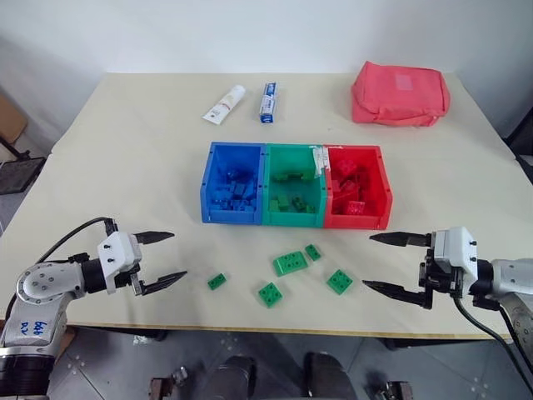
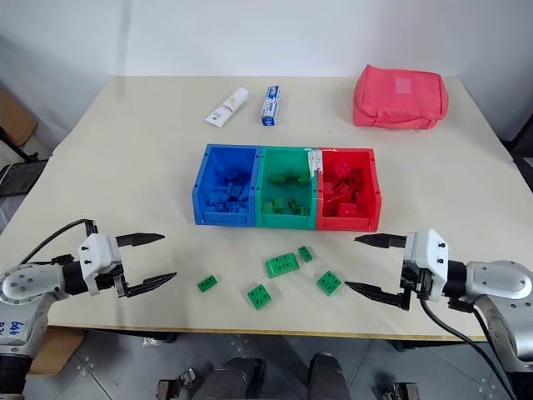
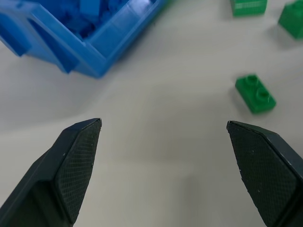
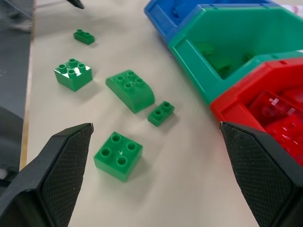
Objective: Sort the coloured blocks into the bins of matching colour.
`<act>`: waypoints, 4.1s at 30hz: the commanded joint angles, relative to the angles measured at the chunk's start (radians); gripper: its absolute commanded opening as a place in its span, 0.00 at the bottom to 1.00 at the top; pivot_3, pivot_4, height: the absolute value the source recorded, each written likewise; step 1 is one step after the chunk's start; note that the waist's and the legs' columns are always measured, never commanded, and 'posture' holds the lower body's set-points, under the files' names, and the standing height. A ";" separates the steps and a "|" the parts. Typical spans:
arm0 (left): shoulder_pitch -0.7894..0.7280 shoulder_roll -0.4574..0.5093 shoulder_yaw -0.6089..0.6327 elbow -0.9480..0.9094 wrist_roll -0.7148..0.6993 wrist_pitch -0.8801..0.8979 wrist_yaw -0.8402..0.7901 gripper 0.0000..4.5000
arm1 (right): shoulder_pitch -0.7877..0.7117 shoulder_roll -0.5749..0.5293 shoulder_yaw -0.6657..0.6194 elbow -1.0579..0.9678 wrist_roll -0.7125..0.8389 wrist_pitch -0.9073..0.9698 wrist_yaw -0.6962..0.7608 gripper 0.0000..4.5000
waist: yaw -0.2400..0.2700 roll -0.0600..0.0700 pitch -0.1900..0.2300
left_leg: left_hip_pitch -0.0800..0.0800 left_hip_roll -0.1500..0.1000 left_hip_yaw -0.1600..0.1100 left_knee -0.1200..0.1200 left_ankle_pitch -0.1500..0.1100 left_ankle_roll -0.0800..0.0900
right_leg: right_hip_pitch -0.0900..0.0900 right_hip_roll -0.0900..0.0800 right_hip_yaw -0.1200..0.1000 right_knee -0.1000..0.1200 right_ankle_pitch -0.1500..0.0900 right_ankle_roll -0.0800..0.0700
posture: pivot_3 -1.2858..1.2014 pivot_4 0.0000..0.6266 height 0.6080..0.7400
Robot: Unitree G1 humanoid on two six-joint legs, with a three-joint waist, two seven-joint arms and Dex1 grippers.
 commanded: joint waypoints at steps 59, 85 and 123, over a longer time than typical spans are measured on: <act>0.076 -0.190 -0.016 -0.324 -0.125 0.167 0.167 1.00 | -0.746 0.489 0.339 0.186 -0.327 0.457 -0.595 0.71 | -0.026 -0.002 0.001 | -0.004 0.024 0.018 0.000 -0.005 -0.012 | -0.017 0.020 0.013 0.004 0.008 -0.016 | 0.52 0.24 1.00; -0.121 -0.134 -0.140 -0.122 -0.084 0.071 -0.073 1.00 | -0.162 0.055 0.098 0.014 -0.157 0.208 -0.073 1.00 | -0.025 -0.002 0.001 | 0.002 0.028 0.030 0.002 -0.005 -0.011 | -0.016 0.021 0.015 0.005 0.010 -0.014 | 0.52 0.24 1.00; 0.017 -0.230 0.042 -0.283 -0.173 0.184 0.241 1.00 | -0.744 0.474 0.282 0.259 -0.293 0.359 -0.410 0.26 | -0.025 -0.003 0.002 | 0.001 0.028 0.029 0.002 -0.005 -0.012 | -0.018 0.022 0.015 0.007 0.010 -0.016 | 0.52 0.24 1.00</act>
